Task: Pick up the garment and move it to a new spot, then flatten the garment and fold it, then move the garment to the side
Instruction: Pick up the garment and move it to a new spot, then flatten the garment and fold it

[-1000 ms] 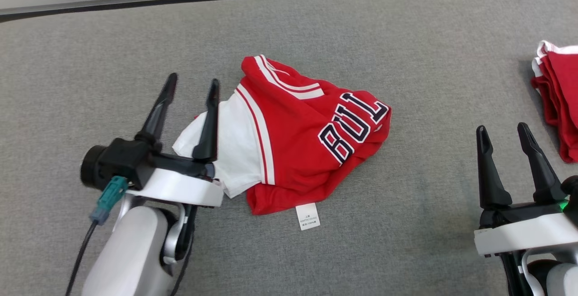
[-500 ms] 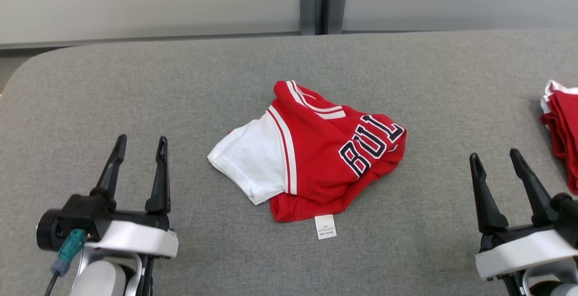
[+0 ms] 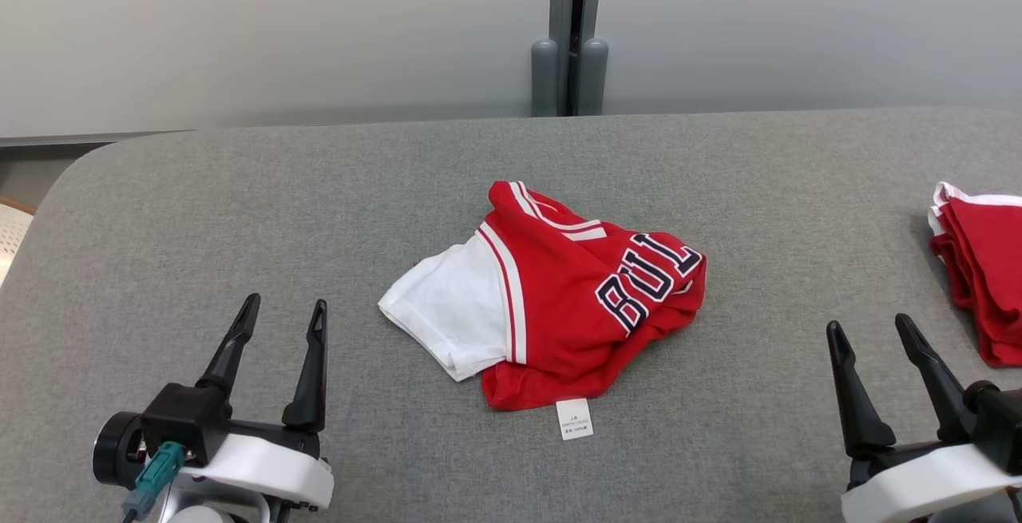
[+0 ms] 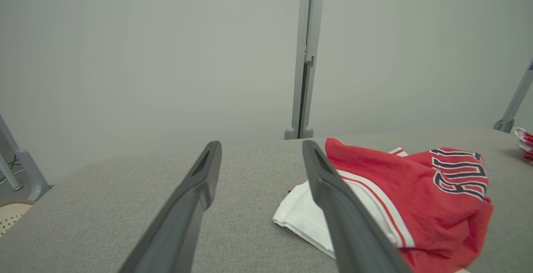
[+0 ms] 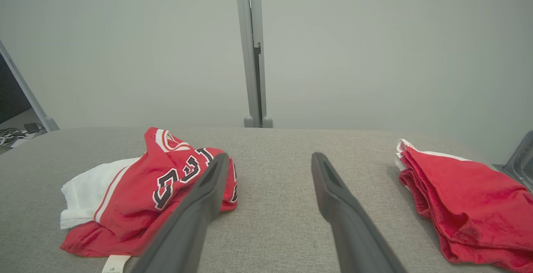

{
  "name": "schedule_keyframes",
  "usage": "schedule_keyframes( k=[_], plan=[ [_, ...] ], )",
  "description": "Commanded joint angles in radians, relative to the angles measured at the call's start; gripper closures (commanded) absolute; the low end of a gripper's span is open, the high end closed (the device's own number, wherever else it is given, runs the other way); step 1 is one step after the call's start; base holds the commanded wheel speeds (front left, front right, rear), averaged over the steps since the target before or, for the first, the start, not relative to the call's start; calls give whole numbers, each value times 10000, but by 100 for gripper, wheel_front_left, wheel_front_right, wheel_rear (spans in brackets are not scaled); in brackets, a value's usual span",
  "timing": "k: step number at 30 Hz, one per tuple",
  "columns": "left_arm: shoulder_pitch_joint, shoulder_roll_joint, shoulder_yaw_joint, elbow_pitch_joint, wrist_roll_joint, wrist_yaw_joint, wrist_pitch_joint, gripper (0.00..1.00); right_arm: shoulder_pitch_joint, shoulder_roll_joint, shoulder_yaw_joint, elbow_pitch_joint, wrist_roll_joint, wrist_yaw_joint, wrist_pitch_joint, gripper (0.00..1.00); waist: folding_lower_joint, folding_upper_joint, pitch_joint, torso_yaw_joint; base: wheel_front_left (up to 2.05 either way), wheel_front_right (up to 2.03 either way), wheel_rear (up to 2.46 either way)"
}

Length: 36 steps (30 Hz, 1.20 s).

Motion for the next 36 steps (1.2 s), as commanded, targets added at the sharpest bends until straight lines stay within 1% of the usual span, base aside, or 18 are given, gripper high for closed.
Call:
schedule_keyframes(
  k=[1,9,18,23,26,30,34,36],
  plan=[
    [71,48,4,-85,49,47,37,0,113,27,-30,-70,-60,-2,73,0,0,-1,-18,30,0,0,0],
    [2,123,0,-197,22,165,100,0,89,94,-75,-169,-38,-2,99,0,0,-1,14,142,0,0,0],
    [-39,104,-45,-215,-54,203,70,0,77,116,-67,-172,-16,-2,100,0,0,-1,67,190,0,0,0],
    [-217,91,-97,-250,-53,196,40,0,-83,5,259,-105,-15,-1,182,0,0,-1,204,289,0,0,0],
    [-403,61,-128,-314,-26,193,9,0,-260,-135,828,55,13,-1,309,0,0,-1,419,396,0,0,0],
    [-749,-55,-268,-397,56,121,-36,0,-707,-501,2336,648,184,-2,511,0,0,-1,863,671,0,0,0],
    [-1183,-219,-423,-378,103,29,-127,0,-1356,-805,3743,1575,376,-2,657,0,0,-1,1381,1051,0,0,0],
    [-1381,-336,-486,-308,132,-18,-173,0,-1683,-892,4002,2088,380,-2,638,0,0,-1,1593,1235,0,0,0]
  ],
)
